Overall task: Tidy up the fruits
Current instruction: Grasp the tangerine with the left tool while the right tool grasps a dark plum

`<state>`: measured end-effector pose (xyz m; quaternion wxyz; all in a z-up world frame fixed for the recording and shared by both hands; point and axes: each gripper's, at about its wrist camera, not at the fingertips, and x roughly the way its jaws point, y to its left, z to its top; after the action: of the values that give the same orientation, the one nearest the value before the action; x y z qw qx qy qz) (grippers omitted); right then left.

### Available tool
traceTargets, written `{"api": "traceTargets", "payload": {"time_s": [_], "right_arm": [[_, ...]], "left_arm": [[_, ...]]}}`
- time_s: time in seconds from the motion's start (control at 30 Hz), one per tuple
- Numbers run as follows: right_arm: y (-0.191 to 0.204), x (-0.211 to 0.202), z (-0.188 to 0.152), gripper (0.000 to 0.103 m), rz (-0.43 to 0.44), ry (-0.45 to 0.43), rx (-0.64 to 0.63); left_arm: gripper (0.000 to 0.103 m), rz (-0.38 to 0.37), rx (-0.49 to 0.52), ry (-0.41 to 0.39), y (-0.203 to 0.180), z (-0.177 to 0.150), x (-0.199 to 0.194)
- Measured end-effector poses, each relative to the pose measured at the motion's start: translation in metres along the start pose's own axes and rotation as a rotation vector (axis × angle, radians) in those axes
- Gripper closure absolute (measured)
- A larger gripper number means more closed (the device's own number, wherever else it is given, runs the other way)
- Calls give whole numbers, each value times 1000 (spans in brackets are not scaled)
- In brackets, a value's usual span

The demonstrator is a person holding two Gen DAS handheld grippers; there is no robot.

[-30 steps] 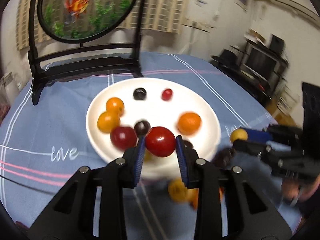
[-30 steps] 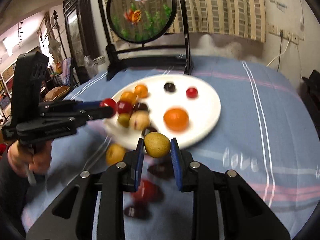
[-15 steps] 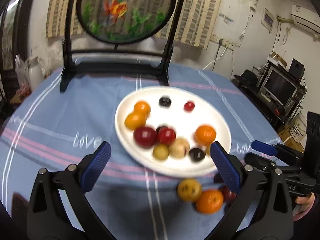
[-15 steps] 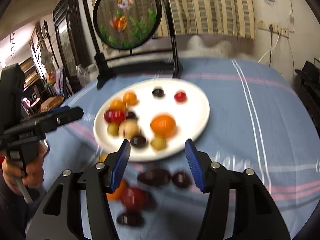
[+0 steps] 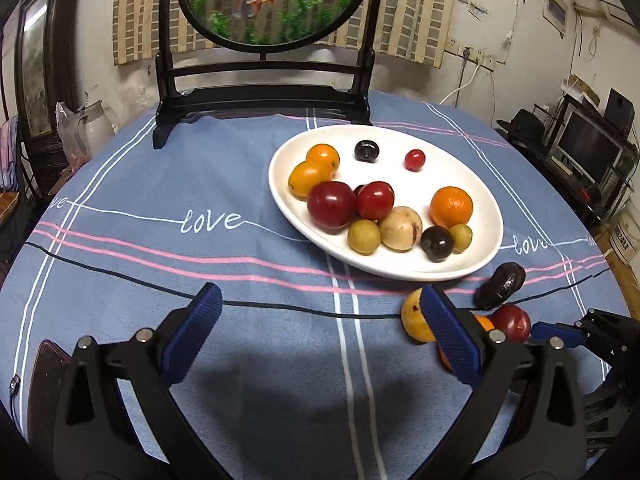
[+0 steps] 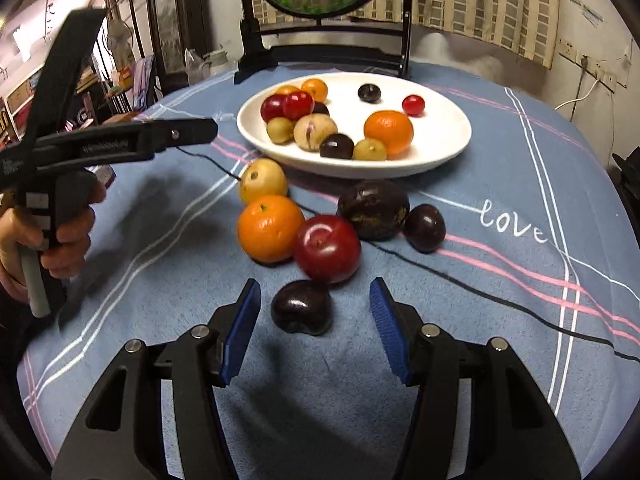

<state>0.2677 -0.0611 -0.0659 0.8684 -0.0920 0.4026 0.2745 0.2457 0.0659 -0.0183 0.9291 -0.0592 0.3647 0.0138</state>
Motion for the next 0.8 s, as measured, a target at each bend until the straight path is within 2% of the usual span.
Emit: {"api": "traceTargets", "payload": {"time_s": [0.47, 0.57, 0.8], "right_arm": [[1, 10, -5, 47, -15, 35, -16], [3, 10, -5, 57, -4, 33, -23], [8, 10, -5, 66, 9, 37, -51]], "left_arm": [[2, 0, 28, 23, -4, 0, 1], [2, 5, 33, 13, -5, 0, 0], [2, 10, 33, 25, -4, 0, 2]]}}
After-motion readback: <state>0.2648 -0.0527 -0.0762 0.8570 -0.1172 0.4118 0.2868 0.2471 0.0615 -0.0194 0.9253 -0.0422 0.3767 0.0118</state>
